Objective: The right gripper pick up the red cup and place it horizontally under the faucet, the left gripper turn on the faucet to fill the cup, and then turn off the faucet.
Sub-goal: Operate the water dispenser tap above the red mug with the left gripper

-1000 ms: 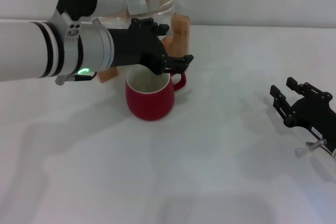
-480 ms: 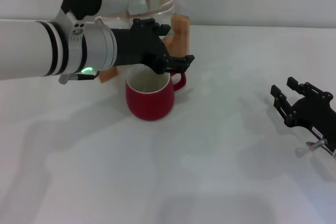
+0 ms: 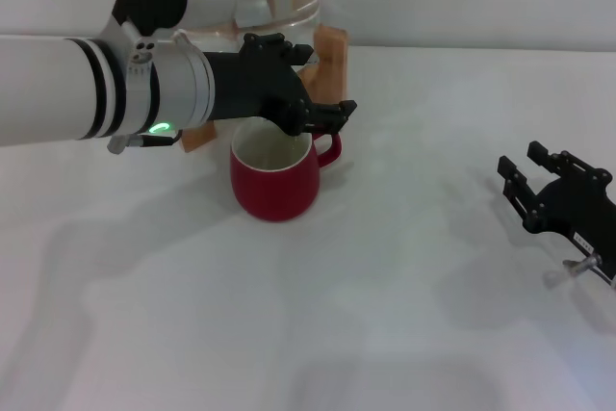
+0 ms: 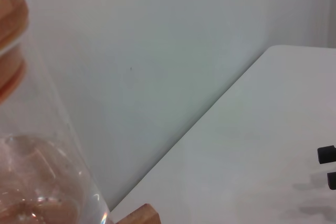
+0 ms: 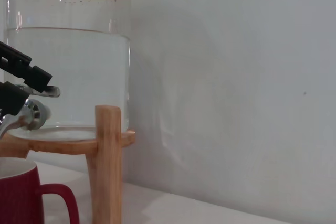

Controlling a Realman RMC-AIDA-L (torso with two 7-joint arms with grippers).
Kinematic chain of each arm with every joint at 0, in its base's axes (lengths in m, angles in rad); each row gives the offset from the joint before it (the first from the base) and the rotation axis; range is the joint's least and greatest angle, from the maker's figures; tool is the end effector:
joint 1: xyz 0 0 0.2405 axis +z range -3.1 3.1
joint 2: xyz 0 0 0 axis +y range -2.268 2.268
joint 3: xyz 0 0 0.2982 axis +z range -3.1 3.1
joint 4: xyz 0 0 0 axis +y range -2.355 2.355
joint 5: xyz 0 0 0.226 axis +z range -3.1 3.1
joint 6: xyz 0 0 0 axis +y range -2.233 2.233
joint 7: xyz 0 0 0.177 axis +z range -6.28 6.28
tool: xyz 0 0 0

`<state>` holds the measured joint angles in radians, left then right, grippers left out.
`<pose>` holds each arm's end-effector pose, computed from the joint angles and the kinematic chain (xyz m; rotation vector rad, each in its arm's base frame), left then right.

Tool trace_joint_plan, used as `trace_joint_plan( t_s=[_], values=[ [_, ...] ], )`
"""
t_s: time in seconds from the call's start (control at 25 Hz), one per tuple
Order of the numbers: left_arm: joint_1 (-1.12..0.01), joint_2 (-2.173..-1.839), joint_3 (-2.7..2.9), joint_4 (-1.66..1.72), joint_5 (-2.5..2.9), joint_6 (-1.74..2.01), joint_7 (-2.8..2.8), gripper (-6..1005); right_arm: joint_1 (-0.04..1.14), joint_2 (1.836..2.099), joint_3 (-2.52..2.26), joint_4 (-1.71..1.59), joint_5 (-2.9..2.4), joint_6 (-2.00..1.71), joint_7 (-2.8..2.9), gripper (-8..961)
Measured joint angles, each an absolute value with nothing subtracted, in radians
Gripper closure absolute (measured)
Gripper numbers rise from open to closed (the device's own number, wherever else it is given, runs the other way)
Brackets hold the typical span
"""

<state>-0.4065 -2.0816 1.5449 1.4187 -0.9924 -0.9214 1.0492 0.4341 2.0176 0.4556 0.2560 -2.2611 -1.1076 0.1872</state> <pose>-0.1644 0.4197 -0.0630 -2.5377 -0.3003 -0.2197 0.3456 0.3659 -0.0980 -1.9777 0.4785 0.6784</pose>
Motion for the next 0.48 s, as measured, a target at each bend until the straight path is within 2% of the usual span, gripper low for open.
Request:
trace_joint_plan(
  t_s=[0.48],
  values=[
    [-0.406, -2.083, 1.545, 1.419, -0.980, -0.910, 1.048, 125, 0.434, 2.017, 0.456, 0.255, -2.261, -1.108, 0.187, 558]
  ],
)
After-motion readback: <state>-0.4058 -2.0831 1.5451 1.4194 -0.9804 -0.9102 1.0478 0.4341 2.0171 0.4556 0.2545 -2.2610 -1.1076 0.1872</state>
